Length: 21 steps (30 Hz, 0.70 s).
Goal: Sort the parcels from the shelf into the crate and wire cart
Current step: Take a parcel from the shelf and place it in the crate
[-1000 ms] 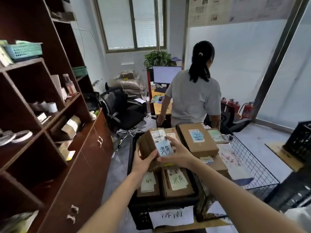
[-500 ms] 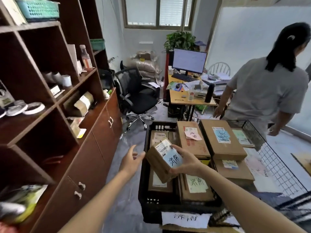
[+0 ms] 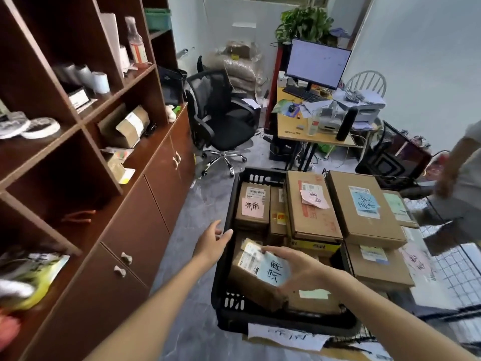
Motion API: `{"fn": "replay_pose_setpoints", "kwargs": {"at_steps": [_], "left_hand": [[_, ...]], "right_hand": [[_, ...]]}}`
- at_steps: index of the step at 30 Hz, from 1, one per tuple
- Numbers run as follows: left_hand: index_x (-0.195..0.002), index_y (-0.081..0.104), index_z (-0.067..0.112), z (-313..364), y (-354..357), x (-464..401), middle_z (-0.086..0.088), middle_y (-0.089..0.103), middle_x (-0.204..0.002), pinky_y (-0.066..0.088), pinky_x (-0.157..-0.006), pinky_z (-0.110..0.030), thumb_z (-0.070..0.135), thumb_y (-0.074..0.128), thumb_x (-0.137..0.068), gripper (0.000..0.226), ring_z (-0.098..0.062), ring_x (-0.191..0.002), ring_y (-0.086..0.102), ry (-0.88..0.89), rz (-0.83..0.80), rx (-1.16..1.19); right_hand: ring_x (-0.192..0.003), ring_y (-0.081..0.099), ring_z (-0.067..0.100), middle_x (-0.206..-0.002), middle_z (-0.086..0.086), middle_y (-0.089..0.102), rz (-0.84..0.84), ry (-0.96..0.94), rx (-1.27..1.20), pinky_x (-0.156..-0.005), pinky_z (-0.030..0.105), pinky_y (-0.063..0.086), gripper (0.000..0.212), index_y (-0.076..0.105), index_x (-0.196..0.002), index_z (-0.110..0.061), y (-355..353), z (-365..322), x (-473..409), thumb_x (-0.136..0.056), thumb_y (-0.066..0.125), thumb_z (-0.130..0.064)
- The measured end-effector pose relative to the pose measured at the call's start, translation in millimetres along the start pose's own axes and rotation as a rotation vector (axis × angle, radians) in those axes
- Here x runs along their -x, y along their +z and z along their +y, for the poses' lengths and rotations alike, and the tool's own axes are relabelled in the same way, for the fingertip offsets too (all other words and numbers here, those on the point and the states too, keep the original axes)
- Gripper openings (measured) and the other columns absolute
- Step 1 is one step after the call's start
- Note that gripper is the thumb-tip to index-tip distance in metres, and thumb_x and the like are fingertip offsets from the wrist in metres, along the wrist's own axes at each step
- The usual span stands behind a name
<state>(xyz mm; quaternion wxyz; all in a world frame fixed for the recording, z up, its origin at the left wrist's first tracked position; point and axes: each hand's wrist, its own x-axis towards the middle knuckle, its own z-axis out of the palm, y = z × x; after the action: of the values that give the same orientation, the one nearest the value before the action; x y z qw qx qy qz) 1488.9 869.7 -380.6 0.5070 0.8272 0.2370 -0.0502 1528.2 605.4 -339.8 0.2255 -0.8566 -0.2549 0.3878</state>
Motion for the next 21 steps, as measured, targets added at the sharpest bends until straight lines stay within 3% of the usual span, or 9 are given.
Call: {"fn": "replay_pose_setpoints", "kwargs": {"at_steps": [6, 10, 13, 16, 21], "left_hand": [[-0.151, 0.043, 0.022, -4, 21, 14, -0.002, 0.056, -0.144, 0.046, -0.107, -0.041, 0.046, 0.058, -0.1, 0.058, -0.02, -0.127, 0.055, -0.047, 0.051, -0.003], [-0.151, 0.043, 0.023, -9, 36, 27, 0.002, 0.051, -0.149, 0.042, -0.104, -0.033, 0.045, 0.054, -0.102, 0.054, -0.02, -0.133, 0.051, -0.073, 0.117, 0.0], [-0.153, 0.04, 0.022, -13, 43, 33, -0.002, 0.047, -0.154, 0.04, -0.109, -0.037, 0.045, 0.05, -0.104, 0.054, -0.022, -0.138, 0.047, -0.098, 0.159, -0.005], [-0.155, 0.038, 0.022, -15, 47, 39, -0.002, 0.043, -0.156, 0.038, -0.11, -0.038, 0.046, 0.049, -0.105, 0.057, -0.024, -0.14, 0.044, -0.132, 0.192, -0.015], [-0.154, 0.038, 0.025, -20, 48, 43, -0.003, 0.048, -0.153, 0.044, -0.11, -0.046, 0.052, 0.049, -0.102, 0.059, -0.025, -0.131, 0.054, -0.162, 0.201, -0.028]], "right_hand": [[-0.135, 0.048, 0.019, -0.154, -0.014, 0.04, -0.118, -0.107, 0.323, -0.102, 0.042, 0.053, 0.106, 0.02, -0.155, -0.053, 14, 3, -13, -0.072, 0.084, -0.035], [-0.135, 0.048, 0.019, -0.154, -0.016, 0.041, -0.13, -0.194, 0.353, -0.107, 0.043, 0.048, 0.108, 0.022, -0.153, -0.053, 32, 17, -23, -0.071, 0.088, -0.029], [-0.13, 0.05, 0.019, -0.149, -0.014, 0.044, -0.116, -0.234, 0.387, -0.103, 0.038, 0.05, 0.106, 0.023, -0.156, -0.048, 43, 22, -33, -0.073, 0.088, -0.034], [-0.131, 0.051, 0.022, -0.15, -0.01, 0.043, -0.092, -0.281, 0.428, -0.102, 0.042, 0.052, 0.102, 0.024, -0.158, -0.042, 50, 25, -40, -0.076, 0.085, -0.039], [-0.126, 0.052, 0.02, -0.144, -0.011, 0.047, -0.083, -0.301, 0.346, -0.103, 0.036, 0.05, 0.099, 0.034, -0.153, -0.039, 55, 32, -54, -0.069, 0.087, -0.042]]}}
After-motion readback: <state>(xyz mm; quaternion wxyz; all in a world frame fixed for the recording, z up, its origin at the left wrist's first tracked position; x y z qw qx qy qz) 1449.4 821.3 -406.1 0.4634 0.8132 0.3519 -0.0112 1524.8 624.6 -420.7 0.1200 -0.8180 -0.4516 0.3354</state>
